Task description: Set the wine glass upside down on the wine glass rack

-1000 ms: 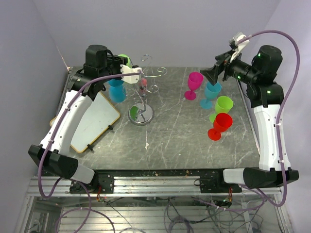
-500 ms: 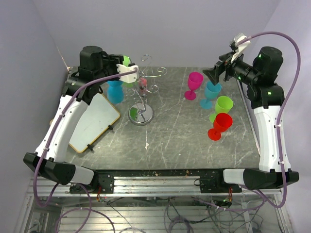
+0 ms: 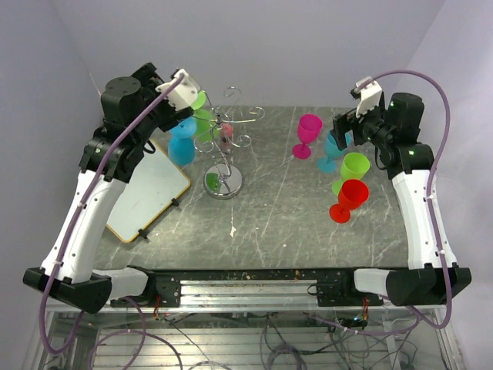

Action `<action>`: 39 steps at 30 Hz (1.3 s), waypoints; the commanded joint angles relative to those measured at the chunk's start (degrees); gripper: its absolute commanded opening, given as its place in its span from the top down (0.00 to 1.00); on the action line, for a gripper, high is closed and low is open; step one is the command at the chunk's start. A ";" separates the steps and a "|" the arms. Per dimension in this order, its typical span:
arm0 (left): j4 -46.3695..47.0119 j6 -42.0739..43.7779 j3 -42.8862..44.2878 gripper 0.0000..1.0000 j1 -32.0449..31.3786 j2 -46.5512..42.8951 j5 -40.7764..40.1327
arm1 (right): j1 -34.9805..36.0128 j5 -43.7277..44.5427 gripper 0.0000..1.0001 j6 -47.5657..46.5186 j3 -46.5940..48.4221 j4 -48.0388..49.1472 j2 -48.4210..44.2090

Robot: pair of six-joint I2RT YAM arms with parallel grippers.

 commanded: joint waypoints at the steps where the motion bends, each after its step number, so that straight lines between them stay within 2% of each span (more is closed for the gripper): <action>1: 0.86 -12.47 -0.18 0.00 0.17 -1.72 -7.82 | -0.84 10.28 0.04 -3.49 -3.13 -1.94 -2.81; 5: -2.41 -18.15 1.36 0.01 2.43 -2.86 -6.78 | -2.26 13.36 0.04 -4.19 -7.29 -6.78 -4.99; 9: -5.54 -22.29 2.79 0.00 4.97 -3.47 -4.27 | -7.39 11.04 0.05 -2.88 -12.34 -9.69 -9.33; 13: -7.94 -23.61 3.23 0.00 6.60 -3.50 -2.65 | -12.20 8.12 0.07 -2.08 -16.64 -12.51 -11.99; 19: -9.31 -23.55 2.36 0.00 7.33 -3.12 -2.08 | -13.84 9.55 0.13 -2.25 -20.61 -16.00 -11.87; 27: -9.80 -23.43 1.85 0.01 7.79 -2.95 -0.93 | -15.10 11.58 0.28 -1.03 -22.30 -15.00 -8.78; 34: -10.02 -23.02 1.74 0.01 7.79 -2.29 -1.17 | -15.10 11.25 0.54 -1.05 -22.11 -15.44 -3.56; 39: -10.22 -22.95 2.08 0.01 7.80 -1.77 -1.13 | -15.10 11.27 0.66 -1.12 -22.15 -15.16 -1.70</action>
